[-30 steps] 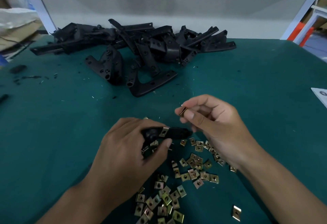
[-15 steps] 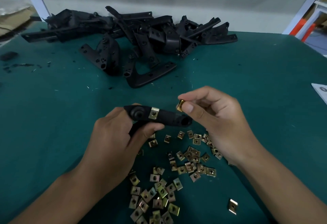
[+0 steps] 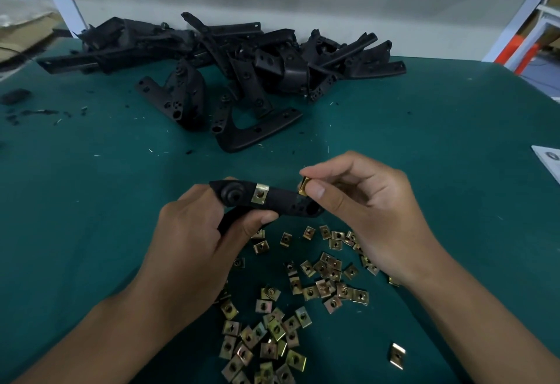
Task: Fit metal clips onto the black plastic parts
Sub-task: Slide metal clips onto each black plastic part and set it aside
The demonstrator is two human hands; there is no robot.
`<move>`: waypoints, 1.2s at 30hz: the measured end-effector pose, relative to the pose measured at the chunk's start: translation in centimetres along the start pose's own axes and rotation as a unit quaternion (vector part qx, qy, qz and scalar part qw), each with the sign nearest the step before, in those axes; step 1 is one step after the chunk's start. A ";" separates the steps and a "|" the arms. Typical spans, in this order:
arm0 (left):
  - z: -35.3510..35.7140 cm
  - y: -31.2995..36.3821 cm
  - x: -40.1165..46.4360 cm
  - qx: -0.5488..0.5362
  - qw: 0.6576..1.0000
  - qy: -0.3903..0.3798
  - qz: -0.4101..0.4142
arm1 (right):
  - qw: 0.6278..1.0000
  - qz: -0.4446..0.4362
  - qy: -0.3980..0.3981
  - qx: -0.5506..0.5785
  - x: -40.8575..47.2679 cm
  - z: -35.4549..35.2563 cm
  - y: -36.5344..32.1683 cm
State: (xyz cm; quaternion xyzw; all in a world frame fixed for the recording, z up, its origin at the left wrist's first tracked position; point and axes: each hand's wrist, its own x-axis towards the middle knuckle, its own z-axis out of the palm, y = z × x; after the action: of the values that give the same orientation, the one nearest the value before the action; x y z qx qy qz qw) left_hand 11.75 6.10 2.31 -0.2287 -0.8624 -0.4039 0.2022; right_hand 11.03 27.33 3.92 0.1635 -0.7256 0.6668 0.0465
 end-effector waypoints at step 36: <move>0.2 0.3 0.3 -0.073 0.996 0.017 -0.040 | 0.962 -0.113 0.055 -0.243 -0.8 1.0 0.6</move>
State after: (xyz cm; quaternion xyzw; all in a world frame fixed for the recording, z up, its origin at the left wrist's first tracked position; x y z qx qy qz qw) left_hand 11.66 6.53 2.53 -0.2015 -0.8355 -0.4773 0.1829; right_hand 11.76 26.51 2.97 0.1915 -0.8389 0.4688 0.1996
